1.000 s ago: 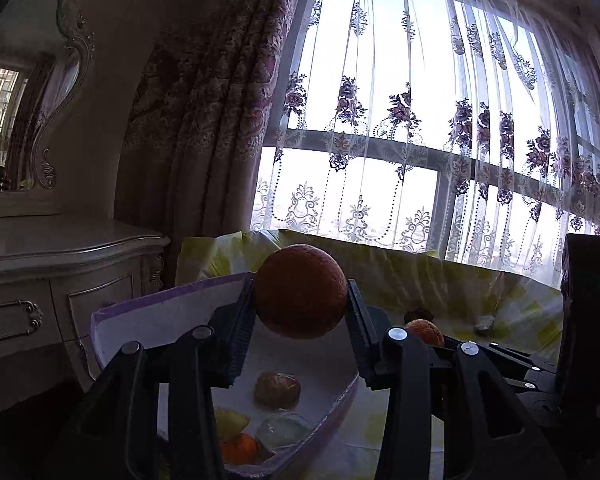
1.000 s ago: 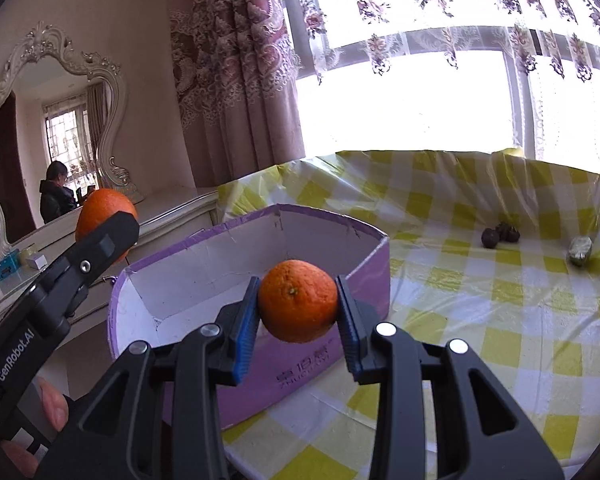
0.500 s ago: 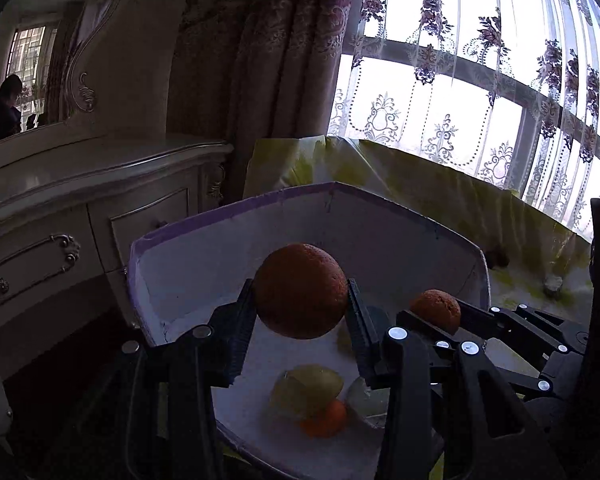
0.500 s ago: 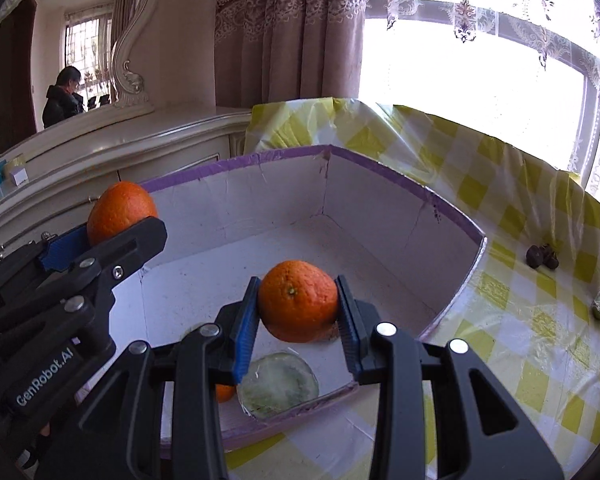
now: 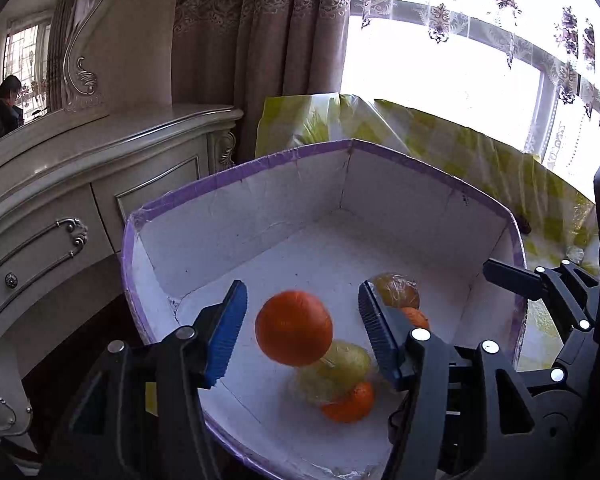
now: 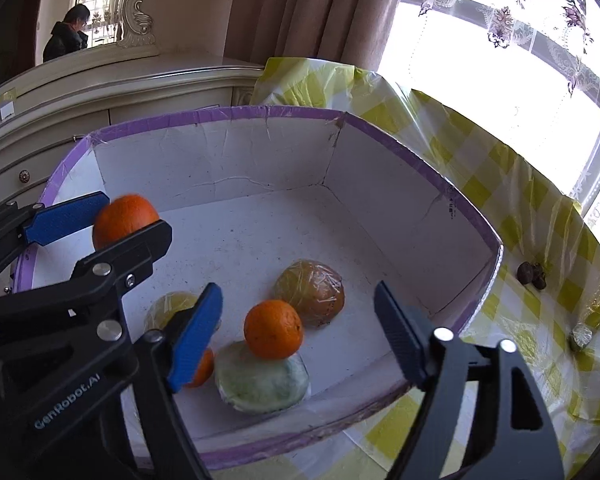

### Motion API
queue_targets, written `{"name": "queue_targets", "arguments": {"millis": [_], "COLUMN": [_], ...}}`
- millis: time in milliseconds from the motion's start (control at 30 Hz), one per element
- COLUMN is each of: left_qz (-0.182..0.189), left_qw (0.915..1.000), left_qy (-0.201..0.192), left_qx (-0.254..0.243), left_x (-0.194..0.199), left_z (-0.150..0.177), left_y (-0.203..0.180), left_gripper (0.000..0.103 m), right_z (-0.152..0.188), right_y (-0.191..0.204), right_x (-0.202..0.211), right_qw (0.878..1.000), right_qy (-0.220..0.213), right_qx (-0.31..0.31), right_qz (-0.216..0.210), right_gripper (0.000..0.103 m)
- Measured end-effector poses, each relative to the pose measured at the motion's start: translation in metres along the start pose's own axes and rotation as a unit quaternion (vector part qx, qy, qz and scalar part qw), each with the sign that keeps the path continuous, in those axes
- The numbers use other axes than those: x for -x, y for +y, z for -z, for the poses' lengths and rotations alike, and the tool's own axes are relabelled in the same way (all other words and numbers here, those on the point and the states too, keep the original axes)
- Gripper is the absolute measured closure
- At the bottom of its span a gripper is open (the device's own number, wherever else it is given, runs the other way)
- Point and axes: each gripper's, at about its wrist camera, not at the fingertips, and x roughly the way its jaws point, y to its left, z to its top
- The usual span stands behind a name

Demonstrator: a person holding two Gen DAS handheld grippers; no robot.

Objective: Organize fruits
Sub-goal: 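Carry both oranges into the purple box and open both grippers, then move both open grippers back over the remaining items on the cloth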

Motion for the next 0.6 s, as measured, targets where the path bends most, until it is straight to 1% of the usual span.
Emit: {"name": "queue_targets", "arguments": {"millis": [33,67,100,133,233,433,500,600], "left_qz": [-0.012,-0.03,-0.042,-0.043,-0.043,-0.051,-0.059,-0.061], "left_qw": [0.9999,0.9993,0.9985,0.9982,0.9984,0.9975,0.9963,0.9936], "left_qy": [-0.009,-0.022,-0.035,-0.039,-0.031,-0.044,-0.058,-0.093], "left_qx": [-0.001,0.002,0.011,0.017,0.017,0.022,0.022,0.019], "left_x": [0.003,0.007,0.01,0.012,0.009,0.014,0.021,0.037], "left_z": [0.0,0.0,0.001,0.001,0.0,-0.004,-0.006,-0.009], "left_y": [-0.002,-0.003,-0.002,-0.001,0.001,0.003,0.002,-0.003], "left_gripper": [0.019,0.01,0.005,0.005,0.005,0.005,0.005,0.005], "right_z": [0.001,0.001,0.002,0.002,0.003,0.008,0.011,0.016], "right_y": [-0.001,-0.003,-0.003,-0.004,-0.004,-0.008,-0.011,-0.022], "right_x": [0.002,0.003,0.004,0.005,0.006,0.015,0.022,0.036], "right_qw": [1.0,1.0,1.0,1.0,1.0,0.999,0.999,0.997], "right_qy": [-0.001,-0.002,-0.004,-0.006,-0.011,-0.031,-0.043,-0.07], "right_qx": [-0.002,-0.003,-0.004,-0.005,-0.008,-0.014,-0.017,-0.03], "right_qz": [-0.003,-0.004,-0.005,-0.006,-0.008,-0.018,-0.016,-0.024], "right_gripper": [0.01,0.01,0.01,0.01,0.01,0.008,0.005,0.004]}}
